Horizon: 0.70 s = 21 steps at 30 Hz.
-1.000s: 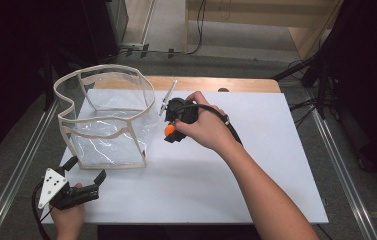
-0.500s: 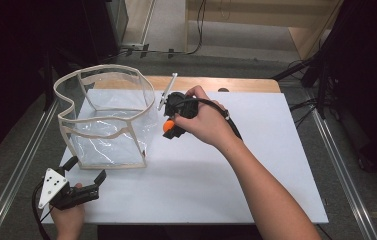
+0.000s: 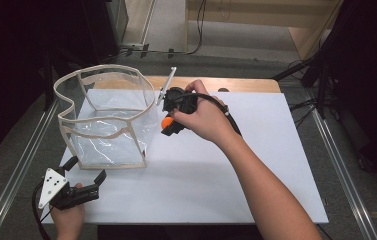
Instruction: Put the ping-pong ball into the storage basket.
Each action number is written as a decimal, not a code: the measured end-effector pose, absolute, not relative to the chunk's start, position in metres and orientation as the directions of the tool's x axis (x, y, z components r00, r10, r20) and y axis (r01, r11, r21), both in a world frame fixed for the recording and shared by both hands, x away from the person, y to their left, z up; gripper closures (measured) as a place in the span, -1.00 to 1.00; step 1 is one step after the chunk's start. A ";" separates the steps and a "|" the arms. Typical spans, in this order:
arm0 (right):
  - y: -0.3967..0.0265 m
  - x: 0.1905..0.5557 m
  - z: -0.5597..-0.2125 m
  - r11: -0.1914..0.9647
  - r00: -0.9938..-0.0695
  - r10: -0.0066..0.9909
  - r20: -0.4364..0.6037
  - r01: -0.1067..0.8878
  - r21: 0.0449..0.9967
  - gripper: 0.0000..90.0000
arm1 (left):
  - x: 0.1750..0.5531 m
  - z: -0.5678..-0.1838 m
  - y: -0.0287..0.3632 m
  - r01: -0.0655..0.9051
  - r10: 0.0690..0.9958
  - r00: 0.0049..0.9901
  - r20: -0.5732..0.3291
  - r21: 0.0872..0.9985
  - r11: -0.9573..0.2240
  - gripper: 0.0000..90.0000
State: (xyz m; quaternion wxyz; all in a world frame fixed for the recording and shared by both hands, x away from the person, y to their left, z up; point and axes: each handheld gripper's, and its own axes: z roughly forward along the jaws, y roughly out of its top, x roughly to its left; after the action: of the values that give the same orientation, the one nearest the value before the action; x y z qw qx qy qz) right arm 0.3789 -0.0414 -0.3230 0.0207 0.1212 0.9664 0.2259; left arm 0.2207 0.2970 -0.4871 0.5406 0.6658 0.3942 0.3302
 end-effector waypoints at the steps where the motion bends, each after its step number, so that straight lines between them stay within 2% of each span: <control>1: -0.041 0.379 -0.322 0.869 -0.971 0.238 0.016 0.221 0.443 0.05 | 0.221 -0.487 0.297 0.168 0.881 0.472 0.014 0.980 -0.106 -1.00; 21: -0.031 0.382 -0.301 0.873 -0.977 0.210 0.016 0.195 0.448 0.05 | 0.221 -0.487 0.297 0.168 0.882 0.472 0.012 0.980 -0.103 -1.00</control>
State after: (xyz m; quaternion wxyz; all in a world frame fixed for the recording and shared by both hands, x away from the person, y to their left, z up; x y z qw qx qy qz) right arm 0.3816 -0.0312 -0.3007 0.0165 0.1048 0.9675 0.2297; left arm 0.2207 0.2967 -0.4872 0.5412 0.6655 0.3943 0.3297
